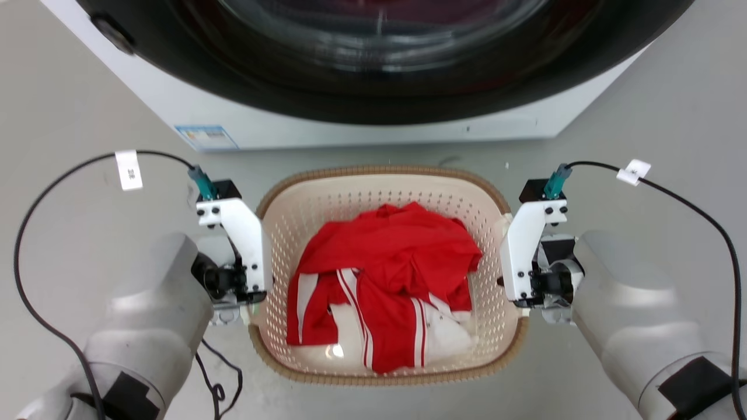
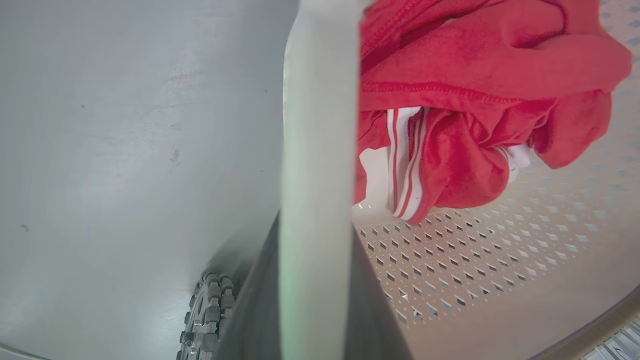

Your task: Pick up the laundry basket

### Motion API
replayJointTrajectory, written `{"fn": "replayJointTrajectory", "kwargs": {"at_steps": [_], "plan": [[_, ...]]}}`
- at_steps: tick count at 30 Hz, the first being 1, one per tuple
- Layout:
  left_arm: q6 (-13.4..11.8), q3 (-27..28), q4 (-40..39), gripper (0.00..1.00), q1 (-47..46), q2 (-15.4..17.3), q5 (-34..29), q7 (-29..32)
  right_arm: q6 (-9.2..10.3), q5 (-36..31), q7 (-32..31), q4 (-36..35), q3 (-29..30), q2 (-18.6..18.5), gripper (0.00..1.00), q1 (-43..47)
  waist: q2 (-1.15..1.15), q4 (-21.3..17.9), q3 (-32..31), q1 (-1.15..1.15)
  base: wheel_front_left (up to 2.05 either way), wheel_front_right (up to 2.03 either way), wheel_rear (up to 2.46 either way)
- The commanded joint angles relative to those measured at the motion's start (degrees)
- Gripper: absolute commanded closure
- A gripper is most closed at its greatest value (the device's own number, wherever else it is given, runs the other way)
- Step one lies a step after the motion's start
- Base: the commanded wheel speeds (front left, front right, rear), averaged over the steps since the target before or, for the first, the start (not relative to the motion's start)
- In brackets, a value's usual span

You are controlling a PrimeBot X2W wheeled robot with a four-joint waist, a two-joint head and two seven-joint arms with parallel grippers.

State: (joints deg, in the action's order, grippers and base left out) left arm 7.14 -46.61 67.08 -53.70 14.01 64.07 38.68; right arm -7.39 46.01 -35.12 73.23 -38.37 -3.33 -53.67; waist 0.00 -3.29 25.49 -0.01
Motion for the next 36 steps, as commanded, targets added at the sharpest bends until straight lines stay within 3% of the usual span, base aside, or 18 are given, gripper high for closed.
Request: {"fn": "replayJointTrajectory", "kwargs": {"at_steps": [1,14,22,36], "plan": [[0.6,-0.1,-0.4,1.0,0.9,-1.3,0.9,0.4,-0.18,0.4,-0.3,-0.1,-0.3,0.8,1.0,1.2,0.0,0.4,-4.1,0.01,0.0,0.0,0.0],[0.7,-1.7,1.3,1.0,6.6,-3.9,3.5,5.3,-0.2,2.3,-6.8,0.3,-0.5,1.0,1.0,6.6,0.0,1.3,-17.6,0.01,0.0,0.0,0.0],[0.7,-2.2,2.3,1.0,10.3,-4.9,4.9,7.0,-0.23,0.3,-9.2,0.3,2.7,1.0,1.0,10.9,0.0,1.1,-24.4,0.01,0.0,0.0,0.0],[0.7,-3.4,2.8,1.0,13.0,-5.6,5.7,8.9,-0.23,-4.5,-10.1,0.4,8.3,0.7,1.0,14.4,0.0,1.8,-27.9,0.01,0.0,0.0,0.0]]}}
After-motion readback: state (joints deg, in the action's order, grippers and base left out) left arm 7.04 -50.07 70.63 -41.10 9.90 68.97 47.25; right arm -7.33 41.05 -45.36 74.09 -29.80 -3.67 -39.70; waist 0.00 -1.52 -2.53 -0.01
